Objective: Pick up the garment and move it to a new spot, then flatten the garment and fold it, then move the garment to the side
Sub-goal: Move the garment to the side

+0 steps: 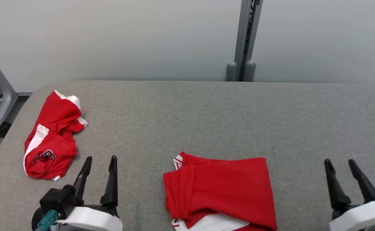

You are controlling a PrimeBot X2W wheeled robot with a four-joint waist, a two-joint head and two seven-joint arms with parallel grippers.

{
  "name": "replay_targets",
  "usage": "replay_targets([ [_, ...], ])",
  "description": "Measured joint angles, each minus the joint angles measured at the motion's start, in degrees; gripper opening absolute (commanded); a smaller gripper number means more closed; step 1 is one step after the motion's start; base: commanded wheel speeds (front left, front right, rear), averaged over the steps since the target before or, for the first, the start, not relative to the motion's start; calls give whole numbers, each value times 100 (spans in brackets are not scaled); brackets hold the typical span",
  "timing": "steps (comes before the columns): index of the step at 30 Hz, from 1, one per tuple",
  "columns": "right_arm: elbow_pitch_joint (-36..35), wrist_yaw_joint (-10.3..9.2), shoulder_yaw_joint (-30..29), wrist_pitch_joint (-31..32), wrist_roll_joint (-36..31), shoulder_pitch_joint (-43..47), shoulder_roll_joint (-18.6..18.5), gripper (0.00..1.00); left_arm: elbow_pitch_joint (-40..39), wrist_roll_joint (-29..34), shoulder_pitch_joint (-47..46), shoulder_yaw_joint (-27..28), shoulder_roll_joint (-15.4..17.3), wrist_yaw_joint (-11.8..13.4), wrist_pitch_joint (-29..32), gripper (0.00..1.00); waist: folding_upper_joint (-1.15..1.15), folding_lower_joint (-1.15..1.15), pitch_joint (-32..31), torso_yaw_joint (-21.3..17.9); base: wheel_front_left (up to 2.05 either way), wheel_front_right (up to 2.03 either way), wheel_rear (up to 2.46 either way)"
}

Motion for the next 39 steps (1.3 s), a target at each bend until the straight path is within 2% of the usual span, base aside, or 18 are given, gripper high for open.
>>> replay_targets([
  [6, 323, 0, 358, 835, 209, -436, 38, 100, 21, 149, -23, -75, -12, -3, 0, 100, 0, 0, 27, 168, 0, 0, 0],
  [15, 1391, -1, 159, 2448, 428, -856, 290, 100, 45, 234, -81, -111, -109, -48, -4, 100, 0, 0, 96, 796, 0, 0, 0],
  [27, 2454, 0, -288, 3485, 854, -1098, 478, 100, 132, 174, -152, -121, -111, -155, 3, 100, 0, 0, 174, 1436, 0, 0, 0],
  [34, 2783, 0, -439, 3652, 929, -1212, 566, 100, 142, 164, -183, -131, -77, -163, 21, 100, 0, 0, 200, 1579, 0, 0, 0],
  [35, 2802, 0, -439, 3657, 969, -1218, 587, 88, 144, 164, -185, -133, -76, -163, 21, 100, 0, 0, 200, 1586, 0, 0, 0],
  [36, 2815, 0, -437, 3659, 973, -1228, 599, 50, 148, 163, -188, -131, -73, -163, 21, 100, 0, 0, 201, 1589, 0, 0, 0],
  [37, 2824, 0, -430, 3657, 987, -1237, 601, 28, 152, 162, -192, -130, -70, -162, 21, 100, 0, 0, 202, 1588, 0, 0, 0],
  [38, 2819, 0, -422, 3634, 1024, -1239, 605, 0, 154, 157, -197, -130, -69, -158, 21, 100, 0, 0, 202, 1584, 0, 0, 0],
  [39, 2819, 0, -409, 3599, 1039, -1239, 611, 0, 154, 151, -201, -131, -69, -152, 21, 100, 0, 0, 202, 1574, 0, 0, 0],
])
